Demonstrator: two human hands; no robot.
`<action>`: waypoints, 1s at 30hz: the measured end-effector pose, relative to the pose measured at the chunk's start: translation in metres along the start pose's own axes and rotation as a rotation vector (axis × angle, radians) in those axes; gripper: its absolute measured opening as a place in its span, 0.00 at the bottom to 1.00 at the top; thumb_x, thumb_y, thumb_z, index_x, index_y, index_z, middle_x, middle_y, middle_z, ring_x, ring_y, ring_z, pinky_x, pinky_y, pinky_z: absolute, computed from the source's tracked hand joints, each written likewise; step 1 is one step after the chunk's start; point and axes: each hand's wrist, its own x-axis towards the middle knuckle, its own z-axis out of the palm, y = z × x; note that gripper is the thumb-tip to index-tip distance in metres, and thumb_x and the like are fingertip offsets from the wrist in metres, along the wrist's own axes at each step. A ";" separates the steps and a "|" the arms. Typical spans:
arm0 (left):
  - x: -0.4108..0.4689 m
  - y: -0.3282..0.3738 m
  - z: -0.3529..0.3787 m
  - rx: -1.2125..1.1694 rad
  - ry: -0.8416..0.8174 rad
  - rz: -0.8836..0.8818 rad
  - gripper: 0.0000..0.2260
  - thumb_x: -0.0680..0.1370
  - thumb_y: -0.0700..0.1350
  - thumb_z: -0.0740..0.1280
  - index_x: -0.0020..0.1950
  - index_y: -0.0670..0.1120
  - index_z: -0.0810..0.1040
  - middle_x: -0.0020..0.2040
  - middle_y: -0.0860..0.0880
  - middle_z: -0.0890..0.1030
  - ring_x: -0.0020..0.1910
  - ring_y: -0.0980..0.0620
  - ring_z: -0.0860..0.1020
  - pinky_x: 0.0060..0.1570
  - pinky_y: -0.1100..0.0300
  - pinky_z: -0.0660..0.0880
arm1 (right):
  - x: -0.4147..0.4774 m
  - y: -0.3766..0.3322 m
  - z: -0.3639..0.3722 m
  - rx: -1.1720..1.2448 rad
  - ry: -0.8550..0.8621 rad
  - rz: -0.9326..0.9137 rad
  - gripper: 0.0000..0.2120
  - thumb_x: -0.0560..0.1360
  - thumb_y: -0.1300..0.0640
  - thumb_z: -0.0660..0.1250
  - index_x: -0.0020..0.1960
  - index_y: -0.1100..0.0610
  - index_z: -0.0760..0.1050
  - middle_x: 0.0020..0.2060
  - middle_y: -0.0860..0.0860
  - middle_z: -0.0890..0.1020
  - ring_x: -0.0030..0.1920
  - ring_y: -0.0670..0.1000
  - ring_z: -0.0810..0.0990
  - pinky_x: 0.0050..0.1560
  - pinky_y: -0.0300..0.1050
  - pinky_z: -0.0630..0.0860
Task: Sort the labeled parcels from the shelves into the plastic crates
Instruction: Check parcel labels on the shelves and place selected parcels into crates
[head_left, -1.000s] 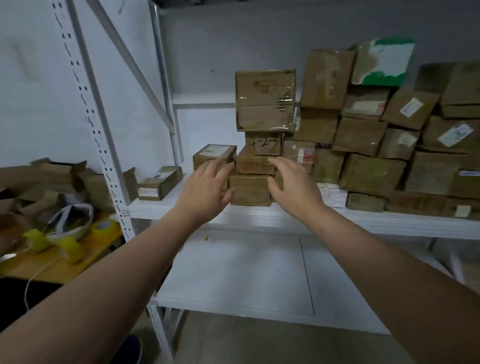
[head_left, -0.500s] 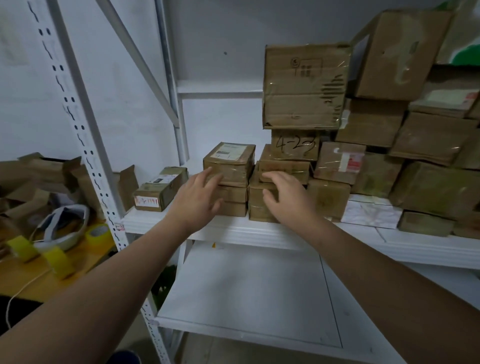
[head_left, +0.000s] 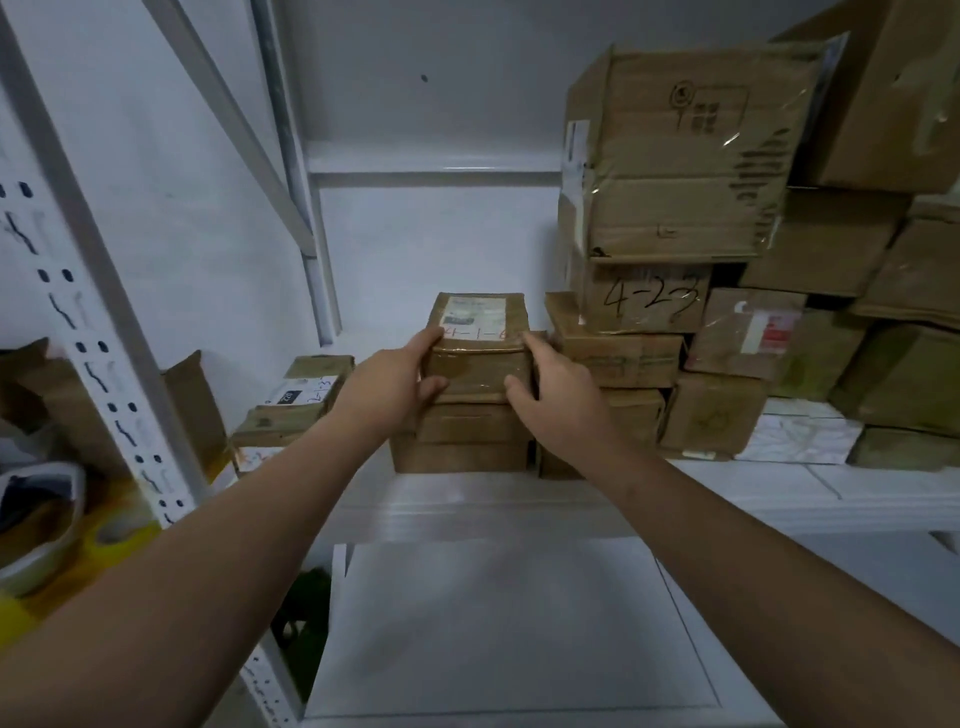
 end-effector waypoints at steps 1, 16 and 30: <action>-0.002 -0.002 0.001 -0.035 0.023 0.015 0.26 0.79 0.51 0.65 0.76 0.54 0.59 0.62 0.44 0.78 0.56 0.43 0.77 0.56 0.51 0.73 | 0.001 -0.002 0.004 0.009 0.009 0.025 0.26 0.81 0.53 0.59 0.77 0.55 0.58 0.65 0.52 0.75 0.62 0.52 0.75 0.56 0.40 0.70; -0.047 -0.026 -0.001 -1.200 0.310 0.053 0.15 0.81 0.42 0.62 0.65 0.51 0.63 0.63 0.48 0.76 0.61 0.53 0.77 0.55 0.58 0.78 | -0.010 -0.045 0.044 0.541 0.458 0.051 0.23 0.77 0.59 0.67 0.70 0.51 0.64 0.57 0.50 0.73 0.55 0.41 0.74 0.51 0.28 0.73; -0.073 -0.056 0.005 -1.248 0.439 0.119 0.16 0.82 0.36 0.55 0.69 0.46 0.67 0.62 0.48 0.77 0.63 0.55 0.76 0.62 0.57 0.74 | -0.027 -0.065 0.077 0.725 0.272 -0.103 0.21 0.81 0.60 0.58 0.70 0.44 0.59 0.68 0.45 0.70 0.69 0.43 0.69 0.70 0.47 0.67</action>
